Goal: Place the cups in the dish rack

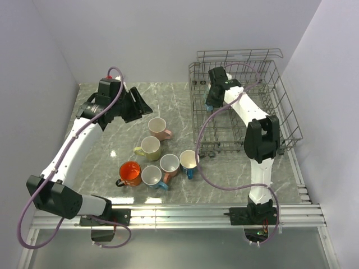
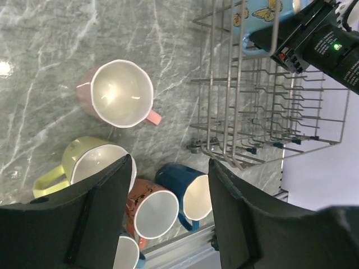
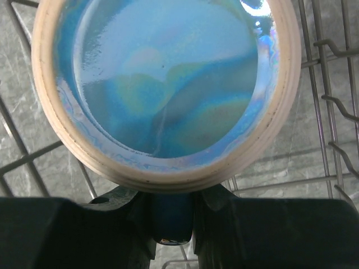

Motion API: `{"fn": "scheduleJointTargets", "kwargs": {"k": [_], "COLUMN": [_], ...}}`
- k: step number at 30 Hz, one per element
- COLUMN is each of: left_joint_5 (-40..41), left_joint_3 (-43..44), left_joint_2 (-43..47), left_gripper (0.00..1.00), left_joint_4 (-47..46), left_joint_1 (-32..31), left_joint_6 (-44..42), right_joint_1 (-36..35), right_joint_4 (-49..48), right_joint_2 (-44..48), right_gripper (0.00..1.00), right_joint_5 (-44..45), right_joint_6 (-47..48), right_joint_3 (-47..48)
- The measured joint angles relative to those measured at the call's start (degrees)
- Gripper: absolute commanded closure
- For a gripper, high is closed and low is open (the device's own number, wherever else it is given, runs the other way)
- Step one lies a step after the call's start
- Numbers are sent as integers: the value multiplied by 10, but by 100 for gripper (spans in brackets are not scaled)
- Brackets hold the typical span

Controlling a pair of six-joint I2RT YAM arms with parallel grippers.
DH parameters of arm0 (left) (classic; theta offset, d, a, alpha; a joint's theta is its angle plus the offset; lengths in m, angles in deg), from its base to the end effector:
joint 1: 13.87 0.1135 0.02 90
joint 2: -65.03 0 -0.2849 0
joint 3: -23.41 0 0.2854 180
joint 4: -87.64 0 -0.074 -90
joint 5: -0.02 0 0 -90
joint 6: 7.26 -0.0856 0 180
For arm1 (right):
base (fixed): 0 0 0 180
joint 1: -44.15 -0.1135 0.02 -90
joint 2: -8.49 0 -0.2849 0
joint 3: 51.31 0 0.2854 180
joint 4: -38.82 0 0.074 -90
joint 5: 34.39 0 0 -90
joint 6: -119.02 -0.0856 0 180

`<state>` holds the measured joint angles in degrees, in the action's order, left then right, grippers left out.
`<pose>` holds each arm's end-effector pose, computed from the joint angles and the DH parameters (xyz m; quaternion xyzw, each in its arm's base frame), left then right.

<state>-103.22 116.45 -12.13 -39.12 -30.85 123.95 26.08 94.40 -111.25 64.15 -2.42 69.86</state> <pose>0.3350 -0.1228 0.3739 -0.1369 0.8813 -0.3045 0.3346 0.5169 0.1553 0.2394 0.1332 0.9397 0.0642 0.3084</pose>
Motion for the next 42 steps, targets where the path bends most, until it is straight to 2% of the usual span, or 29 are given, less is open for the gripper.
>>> {"fn": "scheduleJointTargets", "kwargs": {"k": [3,5,9,10,11,12,14,15,22,35,37,40,41,42], "left_joint_5": [12,27,64,72,76,83,89,92,98,108,111,111,111,111], "left_joint_3": [0,1,3,3,3,2,2,2,-2,-19,-19,-19,-18,-17], "left_joint_2": [-9,-24,-73,-85,-91,-98,-105,-107,-124,-194,-210,-232,-240,-247], "left_gripper": [41,43,45,45,45,45,45,45,47,52,56,68,85,91], "left_joint_4": [6,15,42,46,47,47,47,46,35,-1,-6,-15,-18,-21], "left_joint_1": [0,0,0,0,0,0,0,0,0,-27,-29,-29,-29,-29], "left_joint_6": [-3,-12,-28,-31,-33,-37,-41,-42,-42,-57,-61,-64,-65,-65], "right_joint_1": [-1,-1,-1,-1,-1,-1,-4,-7,-14,-14,-18,-21,-22,-22], "right_joint_4": [-9,-10,-9,-9,-9,-12,-18,-18,22,77,82,85,84,85], "right_joint_2": [-14,-29,-40,-40,-39,-39,-38,-35,13,239,274,322,339,356], "right_gripper": [100,86,66,56,50,34,23,12,5,4,4,4,4,4], "right_joint_5": [2,3,9,10,9,7,1,-2,-11,-30,-37,-49,-52,-55], "right_joint_6": [0,1,9,11,11,13,13,16,23,10,9,8,8,7], "right_joint_3": [0,0,6,6,6,6,6,6,4,-31,-58,-107,-125,-142]}}
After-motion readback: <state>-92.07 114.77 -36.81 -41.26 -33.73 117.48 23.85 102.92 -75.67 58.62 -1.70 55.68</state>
